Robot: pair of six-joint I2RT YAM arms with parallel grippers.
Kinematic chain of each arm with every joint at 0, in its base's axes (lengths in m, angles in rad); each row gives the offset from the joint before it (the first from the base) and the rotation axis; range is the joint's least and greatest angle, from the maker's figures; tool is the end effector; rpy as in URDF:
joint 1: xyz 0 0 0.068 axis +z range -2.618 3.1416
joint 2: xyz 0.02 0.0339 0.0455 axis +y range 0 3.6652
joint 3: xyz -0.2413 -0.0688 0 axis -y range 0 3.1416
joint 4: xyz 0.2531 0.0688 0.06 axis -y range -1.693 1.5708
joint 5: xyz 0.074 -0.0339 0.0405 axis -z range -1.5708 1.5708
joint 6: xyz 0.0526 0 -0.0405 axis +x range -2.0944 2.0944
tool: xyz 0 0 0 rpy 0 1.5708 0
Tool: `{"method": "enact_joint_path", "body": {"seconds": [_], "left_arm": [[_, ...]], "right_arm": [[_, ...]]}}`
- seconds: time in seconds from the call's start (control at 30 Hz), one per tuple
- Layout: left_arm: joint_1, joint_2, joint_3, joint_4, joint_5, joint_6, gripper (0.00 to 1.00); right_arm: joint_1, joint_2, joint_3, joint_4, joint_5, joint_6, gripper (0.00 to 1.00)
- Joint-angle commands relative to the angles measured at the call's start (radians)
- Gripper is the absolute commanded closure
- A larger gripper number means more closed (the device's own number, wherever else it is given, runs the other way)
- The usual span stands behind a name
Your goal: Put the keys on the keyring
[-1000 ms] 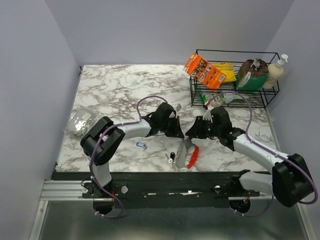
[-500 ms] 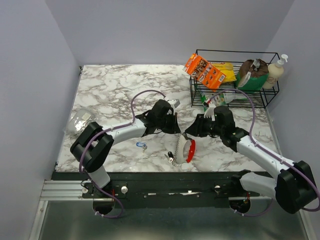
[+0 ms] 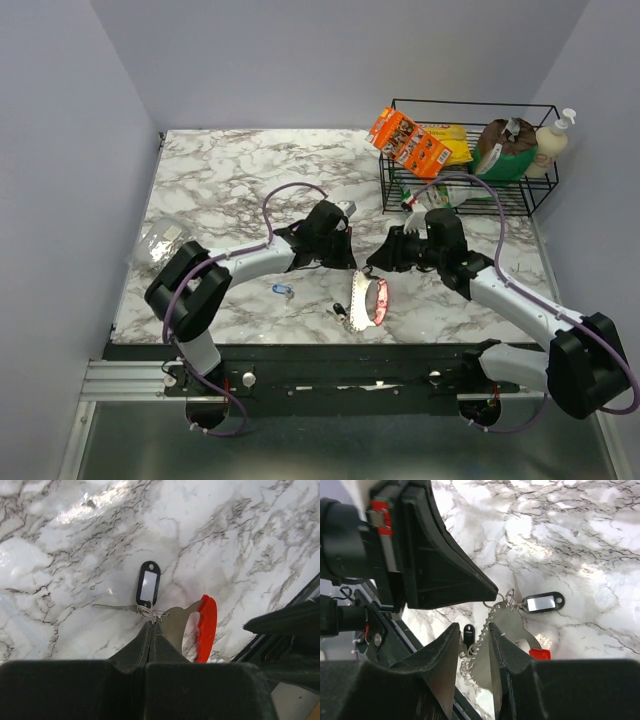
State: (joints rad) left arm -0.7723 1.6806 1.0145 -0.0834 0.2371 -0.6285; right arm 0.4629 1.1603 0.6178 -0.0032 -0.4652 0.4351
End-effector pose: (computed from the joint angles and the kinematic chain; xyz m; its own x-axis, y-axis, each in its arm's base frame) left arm 0.2594 -0.2699 0.1589 -0.8659 0.0457 -0.4981 0.3614 0.7457 -0.5598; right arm 0.2354 0.1439 0.1927 -0.7340 0.0547 -0.6770 -0.4773 0.6676 0.5714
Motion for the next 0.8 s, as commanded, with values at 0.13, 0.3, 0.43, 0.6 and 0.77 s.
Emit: {"method": "enact_joint_path", "body": {"seconds": [0.13,0.3,0.43,0.6,0.77], "left_arm": [[-0.001,0.120,0.058,-0.096,-0.074,-0.255,1.00],[-0.002,0.146,0.096,-0.145,-0.108,-0.300,0.96],[-0.002,0.137,0.079,-0.078,-0.061,-0.303,0.73],[0.001,0.071,0.030,-0.032,-0.061,-0.298,0.45],[0.034,0.027,-0.010,-0.061,-0.084,-0.270,0.43]], "right_arm": [[0.005,0.071,0.063,-0.129,0.192,-0.055,0.62],[0.031,0.107,0.066,-0.152,0.232,-0.070,0.62],[0.062,0.125,0.069,-0.152,0.249,-0.072,0.61],[0.098,0.125,0.079,-0.155,0.278,-0.070,0.60],[0.149,0.153,0.114,-0.175,0.329,-0.064,0.59]]}}
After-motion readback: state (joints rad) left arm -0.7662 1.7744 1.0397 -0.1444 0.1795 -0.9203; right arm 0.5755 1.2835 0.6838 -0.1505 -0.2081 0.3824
